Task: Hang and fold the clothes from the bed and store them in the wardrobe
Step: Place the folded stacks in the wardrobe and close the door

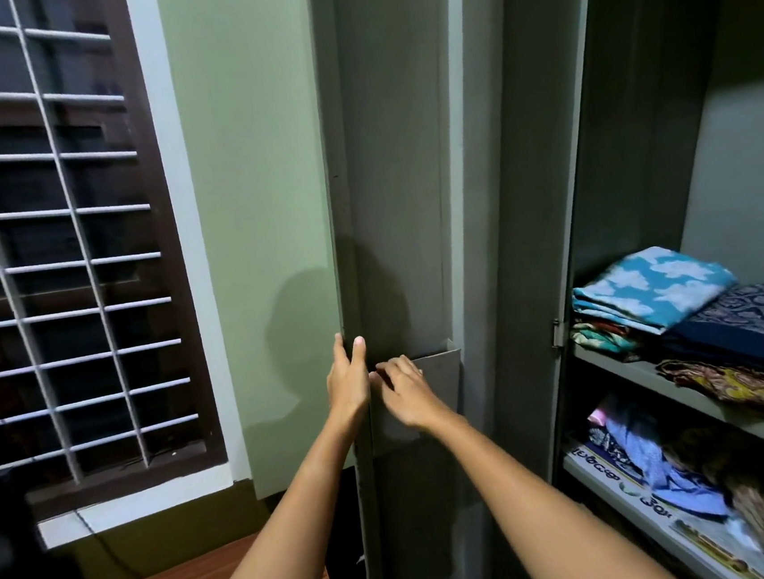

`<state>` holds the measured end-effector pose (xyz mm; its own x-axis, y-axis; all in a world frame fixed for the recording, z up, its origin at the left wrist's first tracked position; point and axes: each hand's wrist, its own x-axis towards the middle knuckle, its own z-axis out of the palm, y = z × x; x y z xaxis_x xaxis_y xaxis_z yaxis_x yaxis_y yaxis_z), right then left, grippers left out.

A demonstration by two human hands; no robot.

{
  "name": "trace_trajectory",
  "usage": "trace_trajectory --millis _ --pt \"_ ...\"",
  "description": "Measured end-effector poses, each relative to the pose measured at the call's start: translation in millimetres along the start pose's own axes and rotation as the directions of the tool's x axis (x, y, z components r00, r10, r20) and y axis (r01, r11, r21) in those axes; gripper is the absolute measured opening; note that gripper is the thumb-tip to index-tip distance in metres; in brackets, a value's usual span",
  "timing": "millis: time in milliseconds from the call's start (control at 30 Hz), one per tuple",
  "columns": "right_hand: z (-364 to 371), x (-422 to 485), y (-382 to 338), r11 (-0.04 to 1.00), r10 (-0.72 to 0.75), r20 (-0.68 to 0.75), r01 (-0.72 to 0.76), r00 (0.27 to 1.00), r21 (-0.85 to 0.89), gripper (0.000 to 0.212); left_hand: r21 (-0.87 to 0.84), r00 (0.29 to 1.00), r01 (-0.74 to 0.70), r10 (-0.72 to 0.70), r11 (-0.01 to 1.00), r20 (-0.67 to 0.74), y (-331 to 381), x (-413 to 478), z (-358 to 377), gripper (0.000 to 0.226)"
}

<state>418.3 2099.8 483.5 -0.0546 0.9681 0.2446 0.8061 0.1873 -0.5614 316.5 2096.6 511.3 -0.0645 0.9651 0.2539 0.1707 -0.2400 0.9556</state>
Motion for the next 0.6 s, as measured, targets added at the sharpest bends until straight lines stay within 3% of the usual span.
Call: trace_trajectory --millis 167,333,600 --pt "0 -21 5 0.998 -0.032 -0.113 0.038 0.993 0.052 0.042 0.003 0.992 -0.043 0.043 0.999 -0.115 6 -24 3 0.047" --pt "-16 -77 15 0.991 -0.007 -0.133 0.024 0.991 0.128 0.044 -0.059 0.972 -0.082 0.067 0.995 -0.225 25 -77 11 0.029" --pt "-64 -203 37 0.935 0.152 -0.249 -0.057 0.957 0.349 0.041 -0.161 0.989 -0.146 0.139 0.976 -0.056 61 -188 62 0.027"
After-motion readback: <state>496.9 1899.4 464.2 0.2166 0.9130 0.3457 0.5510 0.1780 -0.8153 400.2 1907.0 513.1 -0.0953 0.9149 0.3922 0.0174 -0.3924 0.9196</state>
